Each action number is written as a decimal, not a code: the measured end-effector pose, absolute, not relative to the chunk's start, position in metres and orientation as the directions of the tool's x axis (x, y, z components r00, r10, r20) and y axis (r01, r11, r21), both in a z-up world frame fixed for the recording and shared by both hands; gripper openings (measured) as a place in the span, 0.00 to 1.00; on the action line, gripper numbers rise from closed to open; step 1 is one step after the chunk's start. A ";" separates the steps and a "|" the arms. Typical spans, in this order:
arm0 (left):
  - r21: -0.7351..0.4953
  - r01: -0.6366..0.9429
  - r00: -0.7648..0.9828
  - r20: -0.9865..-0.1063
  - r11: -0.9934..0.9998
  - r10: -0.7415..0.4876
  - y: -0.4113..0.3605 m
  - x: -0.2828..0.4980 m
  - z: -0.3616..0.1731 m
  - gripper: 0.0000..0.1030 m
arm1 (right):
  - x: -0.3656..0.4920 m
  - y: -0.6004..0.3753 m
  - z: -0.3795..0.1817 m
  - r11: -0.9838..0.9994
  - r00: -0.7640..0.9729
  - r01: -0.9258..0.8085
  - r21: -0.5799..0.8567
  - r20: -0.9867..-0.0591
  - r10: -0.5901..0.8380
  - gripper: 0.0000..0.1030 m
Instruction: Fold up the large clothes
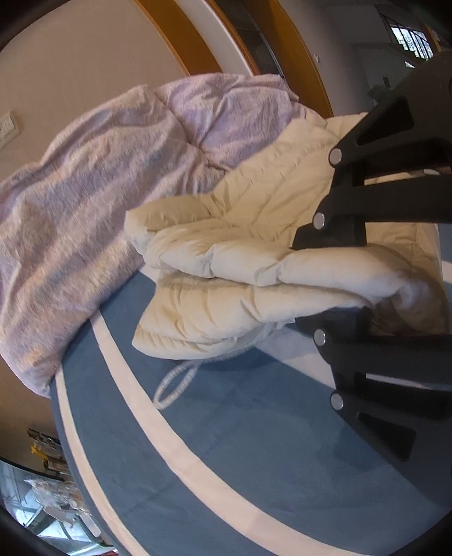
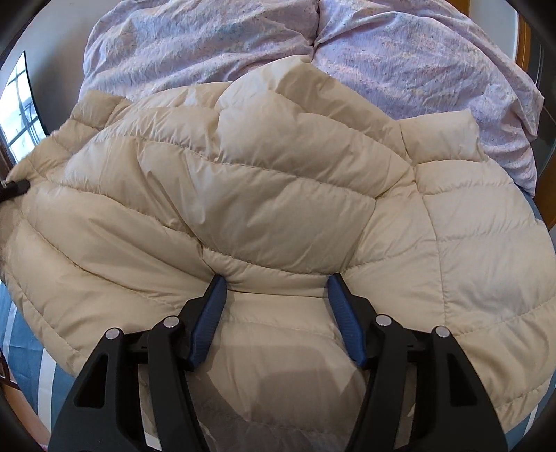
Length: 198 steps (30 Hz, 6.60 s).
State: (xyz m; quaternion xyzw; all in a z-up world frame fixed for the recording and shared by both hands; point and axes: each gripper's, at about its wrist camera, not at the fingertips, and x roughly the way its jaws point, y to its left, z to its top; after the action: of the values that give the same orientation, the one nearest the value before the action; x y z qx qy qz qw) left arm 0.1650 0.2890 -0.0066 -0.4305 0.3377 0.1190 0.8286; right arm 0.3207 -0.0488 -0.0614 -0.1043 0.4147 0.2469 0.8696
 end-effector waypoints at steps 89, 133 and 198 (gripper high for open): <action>-0.663 -0.064 0.703 -0.560 0.746 -0.438 -0.042 0.303 0.074 0.18 | 0.292 -0.209 -0.039 0.895 0.530 -0.430 0.120 -0.768 0.358 0.61; -0.362 -0.248 0.644 -0.755 0.899 -0.126 -0.003 0.297 0.058 0.64 | 0.307 -0.226 -0.053 0.891 0.503 -0.380 0.247 -0.754 0.424 0.61; -0.413 -0.086 0.646 -0.716 0.907 -0.265 -0.043 0.322 0.025 0.67 | 0.423 -0.234 -0.056 0.952 0.524 -0.202 0.232 -0.795 0.305 0.32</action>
State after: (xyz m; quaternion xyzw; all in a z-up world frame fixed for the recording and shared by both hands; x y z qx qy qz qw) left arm 0.3221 -0.0428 0.0252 -0.2101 0.4178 -0.0509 0.8824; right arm 0.4235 -0.2342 -0.0561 0.0555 0.4656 0.1453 0.8712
